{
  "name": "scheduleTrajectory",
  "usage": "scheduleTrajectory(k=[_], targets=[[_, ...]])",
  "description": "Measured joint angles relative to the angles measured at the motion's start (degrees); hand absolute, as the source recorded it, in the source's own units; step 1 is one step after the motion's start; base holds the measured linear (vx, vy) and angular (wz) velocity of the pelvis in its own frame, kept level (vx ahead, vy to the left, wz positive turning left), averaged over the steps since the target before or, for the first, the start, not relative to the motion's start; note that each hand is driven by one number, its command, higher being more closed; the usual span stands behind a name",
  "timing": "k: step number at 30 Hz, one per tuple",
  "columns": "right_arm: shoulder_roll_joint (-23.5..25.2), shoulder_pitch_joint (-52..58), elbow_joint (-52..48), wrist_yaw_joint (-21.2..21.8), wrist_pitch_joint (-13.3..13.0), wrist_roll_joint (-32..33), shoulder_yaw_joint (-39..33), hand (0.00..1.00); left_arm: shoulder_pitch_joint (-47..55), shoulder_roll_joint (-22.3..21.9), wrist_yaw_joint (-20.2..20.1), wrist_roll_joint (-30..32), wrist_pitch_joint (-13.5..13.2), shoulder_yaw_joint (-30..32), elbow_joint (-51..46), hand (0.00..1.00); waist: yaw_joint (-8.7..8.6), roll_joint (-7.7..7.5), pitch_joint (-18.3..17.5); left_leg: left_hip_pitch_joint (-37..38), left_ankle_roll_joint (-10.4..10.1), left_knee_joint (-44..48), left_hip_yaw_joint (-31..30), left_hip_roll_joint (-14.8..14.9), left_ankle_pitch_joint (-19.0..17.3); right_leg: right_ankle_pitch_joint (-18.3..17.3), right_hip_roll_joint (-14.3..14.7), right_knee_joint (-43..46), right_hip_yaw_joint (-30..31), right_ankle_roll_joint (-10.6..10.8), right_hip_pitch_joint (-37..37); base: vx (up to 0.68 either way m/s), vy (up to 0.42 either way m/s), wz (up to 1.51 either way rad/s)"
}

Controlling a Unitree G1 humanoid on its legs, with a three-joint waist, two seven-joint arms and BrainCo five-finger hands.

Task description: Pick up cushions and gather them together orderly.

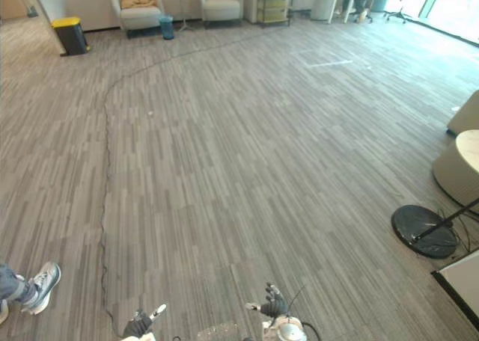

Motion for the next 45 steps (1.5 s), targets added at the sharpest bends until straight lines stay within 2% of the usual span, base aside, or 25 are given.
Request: scheduleTrajectory(k=[5,10,17,25,45], targets=[[0.1,0.0,1.5,0.1,0.0,-0.2,-4.0,0.00,-0.5,-0.7,-0.2,1.2,0.2,2.1,0.6,0.00,0.31,0.01,0.0,0.5,0.2,-1.2,1.2,0.3,0.1,-0.4,0.1,0.0,-0.9,-0.3,0.2,0.05,-0.007,0.07],[0.1,-0.1,3.1,0.3,0.0,2.2,-9.1,0.00,-1.0,-0.5,-0.4,2.3,0.1,1.9,0.7,0.00,0.62,-0.32,0.0,0.2,0.5,-1.6,-1.2,-0.2,0.3,-0.8,-0.3,-1.0,-3.4,0.1,0.5,0.09,-0.007,0.23],[0.3,-0.6,4.8,0.6,0.0,6.3,-11.4,0.00,-2.2,0.8,-0.4,3.5,0.2,0.2,2.4,0.00,0.98,-1.35,0.3,-0.2,0.4,-1.6,-1.8,-0.5,0.3,-0.8,-0.5,-2.3,-4.7,0.1,1.0,0.04,-0.012,0.09],[0.5,-0.8,6.1,0.7,0.0,9.7,-15.5,0.00,-2.8,1.3,-1.0,4.5,0.1,-1.0,3.2,0.00,1.06,-1.35,0.5,-0.4,0.5,-1.7,-2.0,-0.6,0.3,-0.8,-0.5,-2.6,-4.8,0.2,1.0,-0.02,-0.007,0.00],[0.0,-1.3,7.7,0.6,0.0,11.1,-17.6,0.00,-4.6,2.8,-1.4,5.7,0.2,-5.0,5.1,0.00,0.87,-1.19,1.3,-1.3,0.5,-1.6,-2.4,-0.9,0.3,-0.8,-0.6,-3.6,-5.0,0.1,0.8,0.00,-0.008,0.00]])
